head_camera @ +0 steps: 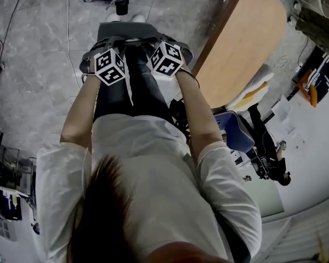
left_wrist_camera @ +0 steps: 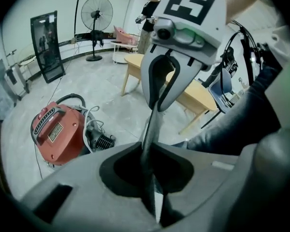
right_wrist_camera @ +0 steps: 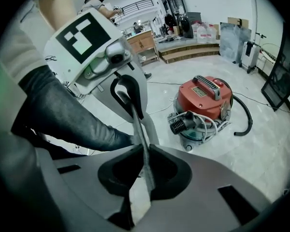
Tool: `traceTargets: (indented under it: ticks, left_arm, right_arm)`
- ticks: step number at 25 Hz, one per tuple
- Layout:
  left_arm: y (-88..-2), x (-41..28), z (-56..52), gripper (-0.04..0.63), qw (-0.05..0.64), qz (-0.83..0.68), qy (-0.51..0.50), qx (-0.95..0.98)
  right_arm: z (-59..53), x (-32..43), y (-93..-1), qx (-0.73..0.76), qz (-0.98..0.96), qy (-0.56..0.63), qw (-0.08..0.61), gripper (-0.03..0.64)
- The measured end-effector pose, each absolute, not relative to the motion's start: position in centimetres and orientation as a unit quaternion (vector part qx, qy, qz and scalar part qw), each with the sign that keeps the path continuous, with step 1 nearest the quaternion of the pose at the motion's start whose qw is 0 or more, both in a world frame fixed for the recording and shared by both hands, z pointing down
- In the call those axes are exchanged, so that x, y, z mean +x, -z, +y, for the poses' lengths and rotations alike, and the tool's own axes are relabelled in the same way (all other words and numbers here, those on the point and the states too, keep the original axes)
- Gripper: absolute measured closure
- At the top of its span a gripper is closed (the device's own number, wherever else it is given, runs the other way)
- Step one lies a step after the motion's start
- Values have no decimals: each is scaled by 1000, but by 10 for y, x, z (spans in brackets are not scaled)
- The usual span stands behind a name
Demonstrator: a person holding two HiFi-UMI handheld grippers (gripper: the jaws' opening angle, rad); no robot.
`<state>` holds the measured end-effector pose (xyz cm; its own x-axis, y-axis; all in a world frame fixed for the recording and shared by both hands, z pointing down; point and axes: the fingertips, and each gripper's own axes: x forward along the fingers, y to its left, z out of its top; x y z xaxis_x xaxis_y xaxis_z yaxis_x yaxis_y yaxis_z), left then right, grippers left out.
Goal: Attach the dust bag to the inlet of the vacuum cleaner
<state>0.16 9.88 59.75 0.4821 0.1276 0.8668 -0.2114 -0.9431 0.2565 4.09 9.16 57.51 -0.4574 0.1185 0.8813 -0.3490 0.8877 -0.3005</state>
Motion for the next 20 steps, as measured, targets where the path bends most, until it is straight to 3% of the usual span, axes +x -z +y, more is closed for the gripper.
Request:
traceTargets:
  ticks: [20]
  left_arm:
    - [-701,-23,49,554,169,-72,-525,831]
  right_arm:
    - [39,17,-675,104,-830,-184,516,581]
